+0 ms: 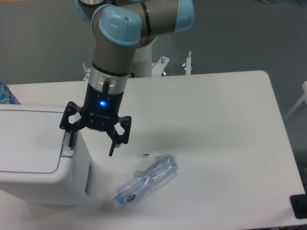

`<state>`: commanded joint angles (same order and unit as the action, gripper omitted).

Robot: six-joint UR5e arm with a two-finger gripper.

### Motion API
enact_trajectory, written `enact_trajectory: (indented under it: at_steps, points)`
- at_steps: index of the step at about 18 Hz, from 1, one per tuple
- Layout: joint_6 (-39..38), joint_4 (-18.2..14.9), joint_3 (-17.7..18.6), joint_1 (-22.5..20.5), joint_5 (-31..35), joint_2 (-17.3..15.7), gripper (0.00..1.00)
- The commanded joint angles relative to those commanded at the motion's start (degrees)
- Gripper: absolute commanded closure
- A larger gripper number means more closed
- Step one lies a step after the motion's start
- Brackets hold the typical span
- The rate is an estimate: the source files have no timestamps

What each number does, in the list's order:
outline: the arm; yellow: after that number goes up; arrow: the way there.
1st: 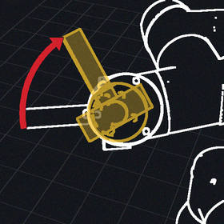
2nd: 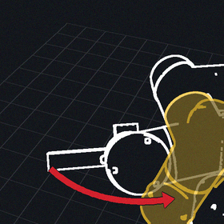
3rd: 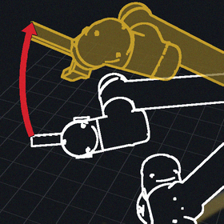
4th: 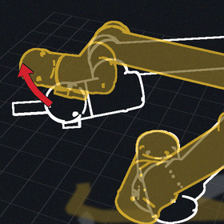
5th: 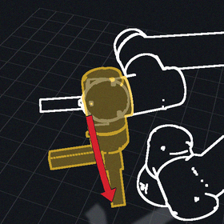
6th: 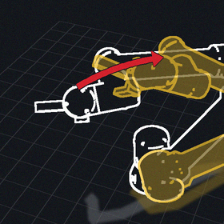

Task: Open the trash can
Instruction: 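Lower the gripper onto the lid edge and push the lid open, then lift the gripper away from the opened trash can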

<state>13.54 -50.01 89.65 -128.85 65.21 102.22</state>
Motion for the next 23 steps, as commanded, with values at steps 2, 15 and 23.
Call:
enact_trajectory:
  at_steps: [2,15,23]
  points:
    - [0.0,0.0,-0.09,0.0,0.0,0.0,0.0]
    - [2.45,0.44,-0.79,-5.17,9.75,0.0,0.0]
    - [18.87,0.62,-0.88,-14.76,13.17,4.66,0.0]
